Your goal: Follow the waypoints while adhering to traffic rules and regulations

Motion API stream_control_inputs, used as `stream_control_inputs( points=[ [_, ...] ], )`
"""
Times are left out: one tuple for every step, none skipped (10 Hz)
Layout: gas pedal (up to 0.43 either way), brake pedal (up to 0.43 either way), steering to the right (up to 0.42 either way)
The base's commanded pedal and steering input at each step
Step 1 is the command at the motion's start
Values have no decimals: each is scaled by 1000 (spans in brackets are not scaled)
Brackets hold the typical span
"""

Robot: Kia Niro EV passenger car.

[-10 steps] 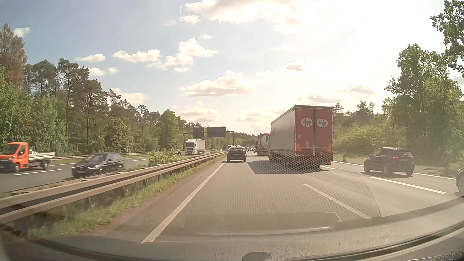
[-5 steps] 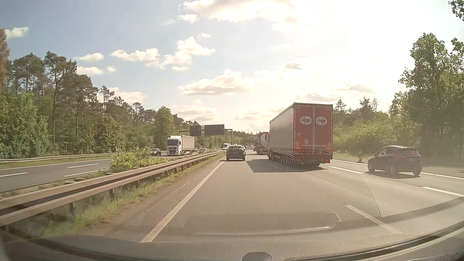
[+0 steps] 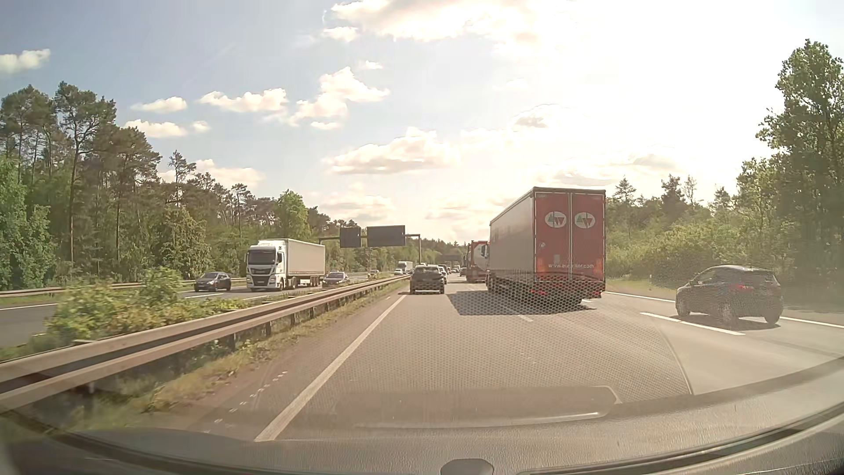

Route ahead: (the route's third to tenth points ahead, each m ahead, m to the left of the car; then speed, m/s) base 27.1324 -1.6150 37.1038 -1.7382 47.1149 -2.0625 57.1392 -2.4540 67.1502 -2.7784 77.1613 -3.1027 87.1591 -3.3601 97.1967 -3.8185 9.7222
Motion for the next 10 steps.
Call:
stream_control_inputs(
  points=[
    [39, 0, 2],
    [8, 0, 1],
    [0, 0, 1],
    [0, 0, 1],
    [0, 0, 0],
    [0, 0, 0],
    [0, 0, 1],
    [0, 0, 0],
    [0, 0, 0],
    [67, 0, 1]
  ],
)
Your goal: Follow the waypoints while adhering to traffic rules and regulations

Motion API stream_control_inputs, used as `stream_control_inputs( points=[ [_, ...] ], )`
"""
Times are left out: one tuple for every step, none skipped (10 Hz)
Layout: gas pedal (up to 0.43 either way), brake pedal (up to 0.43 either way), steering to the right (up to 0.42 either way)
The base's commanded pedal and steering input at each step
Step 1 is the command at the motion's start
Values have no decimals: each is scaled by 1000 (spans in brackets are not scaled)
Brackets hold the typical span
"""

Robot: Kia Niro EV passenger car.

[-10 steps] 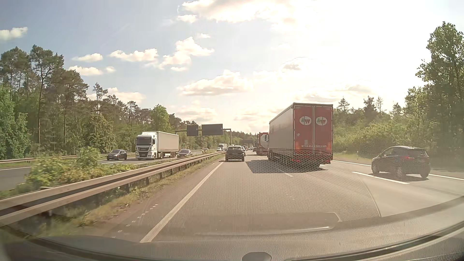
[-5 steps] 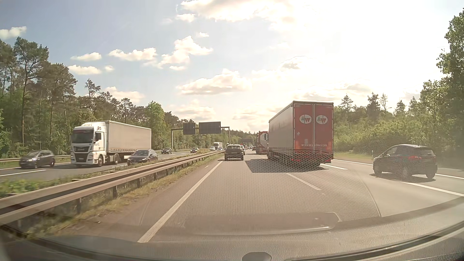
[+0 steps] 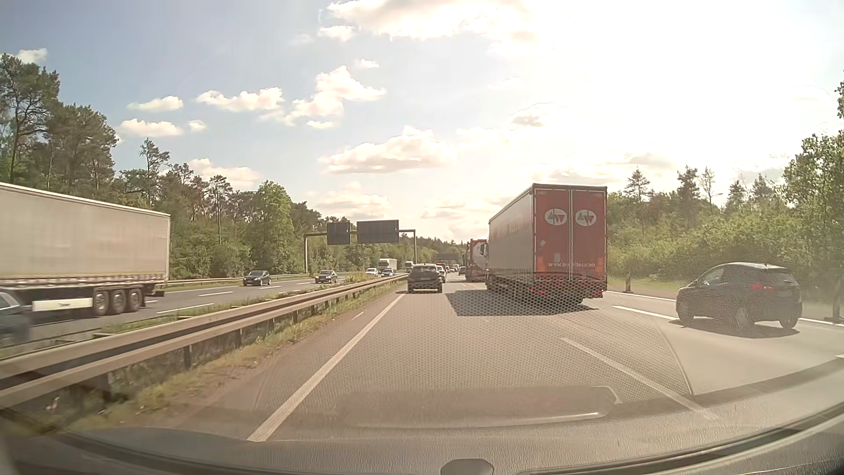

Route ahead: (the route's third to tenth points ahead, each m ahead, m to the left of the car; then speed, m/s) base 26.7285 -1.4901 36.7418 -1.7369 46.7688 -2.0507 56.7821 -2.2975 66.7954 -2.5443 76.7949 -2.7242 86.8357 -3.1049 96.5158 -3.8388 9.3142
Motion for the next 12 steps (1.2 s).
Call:
stream_control_inputs(
  points=[
    [67, 0, 1],
    [67, 0, 1],
    [67, 0, 1],
    [67, 0, 1],
    [67, 0, 1],
    [59, 0, 1],
    [0, 0, 1],
    [0, 0, 0],
    [0, 0, 0],
    [0, 0, 0],
    [0, 0, 0],
    [0, 0, 0]
  ],
)
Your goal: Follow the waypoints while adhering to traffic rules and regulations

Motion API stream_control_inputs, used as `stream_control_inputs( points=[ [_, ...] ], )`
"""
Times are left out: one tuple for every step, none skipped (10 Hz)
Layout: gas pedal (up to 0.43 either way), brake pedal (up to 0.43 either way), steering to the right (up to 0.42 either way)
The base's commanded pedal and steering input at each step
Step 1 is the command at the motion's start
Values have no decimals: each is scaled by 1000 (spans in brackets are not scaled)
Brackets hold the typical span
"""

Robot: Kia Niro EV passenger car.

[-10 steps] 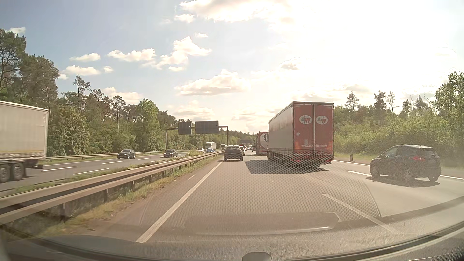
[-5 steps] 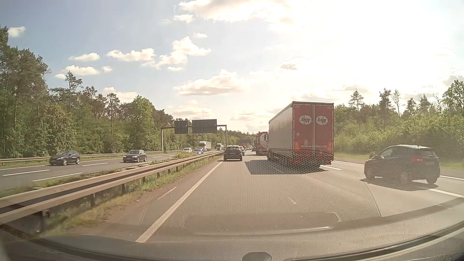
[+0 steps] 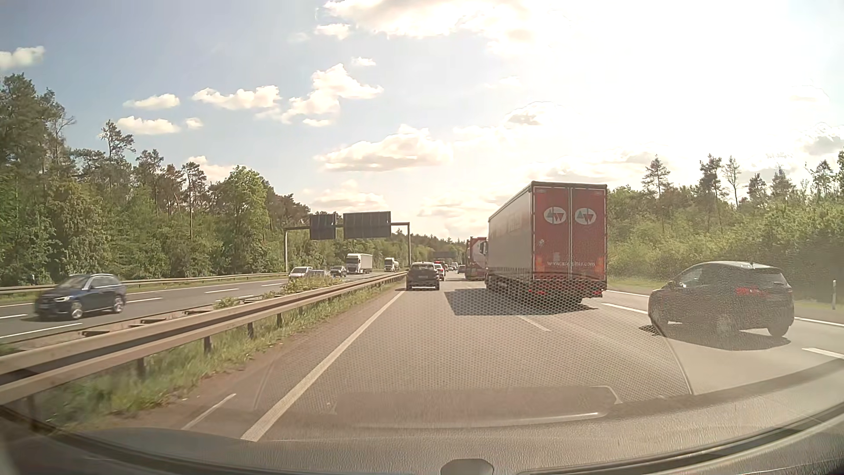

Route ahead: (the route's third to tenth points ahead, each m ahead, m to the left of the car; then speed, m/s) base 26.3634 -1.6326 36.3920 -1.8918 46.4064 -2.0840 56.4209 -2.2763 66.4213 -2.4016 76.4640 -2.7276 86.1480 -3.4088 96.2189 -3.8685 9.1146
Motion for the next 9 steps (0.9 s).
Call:
stream_control_inputs(
  points=[
    [0, 0, -2],
    [0, 0, -2],
    [0, 0, -3],
    [0, 0, -3],
    [0, 0, -3],
    [0, 0, -3],
    [0, 0, -3],
    [0, 0, -3],
    [0, 0, -3]
  ],
)
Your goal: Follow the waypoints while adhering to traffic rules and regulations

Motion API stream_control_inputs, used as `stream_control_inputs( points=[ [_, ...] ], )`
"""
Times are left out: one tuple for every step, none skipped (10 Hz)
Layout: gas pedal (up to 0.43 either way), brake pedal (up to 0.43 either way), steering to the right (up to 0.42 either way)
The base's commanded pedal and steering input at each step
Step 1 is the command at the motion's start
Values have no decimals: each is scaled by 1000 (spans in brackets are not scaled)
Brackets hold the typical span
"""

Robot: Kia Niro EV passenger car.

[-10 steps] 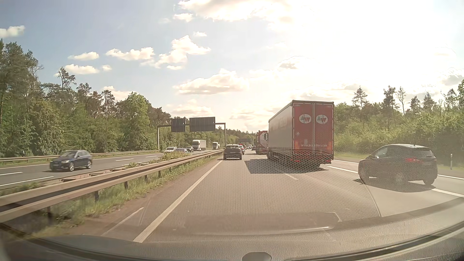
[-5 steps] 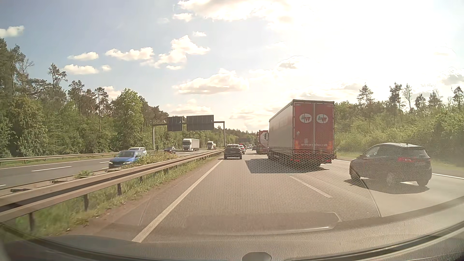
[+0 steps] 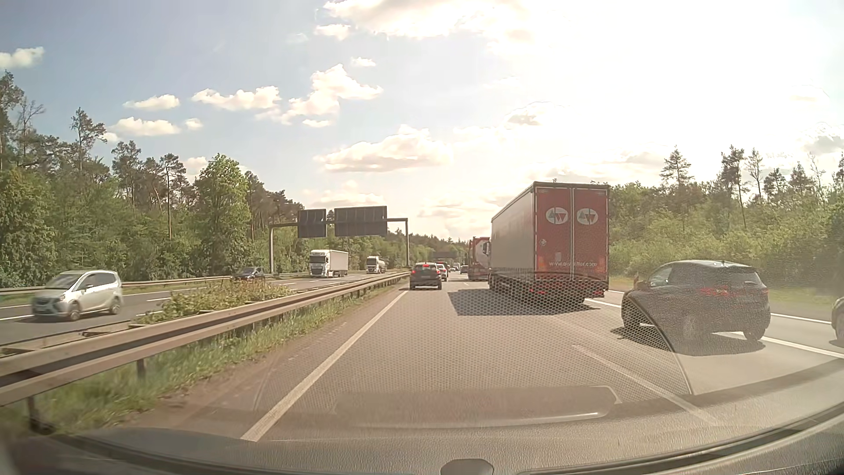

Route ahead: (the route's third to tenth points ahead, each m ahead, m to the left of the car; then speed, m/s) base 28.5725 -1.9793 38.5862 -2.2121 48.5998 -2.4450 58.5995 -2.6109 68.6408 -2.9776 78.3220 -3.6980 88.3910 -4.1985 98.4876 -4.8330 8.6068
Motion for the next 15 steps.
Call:
stream_control_inputs(
  points=[
    [0, 0, -3],
    [0, 0, -3],
    [0, 0, -4],
    [28, 0, -4],
    [28, 0, -4],
    [28, 0, -4],
    [28, 0, -3],
    [28, 0, -2],
    [59, 0, -2],
    [79, 0, -2],
    [79, 0, -1],
    [79, 0, 0],
    [79, 0, 2],
    [79, 0, 1],
    [79, 0, 2]
  ],
)
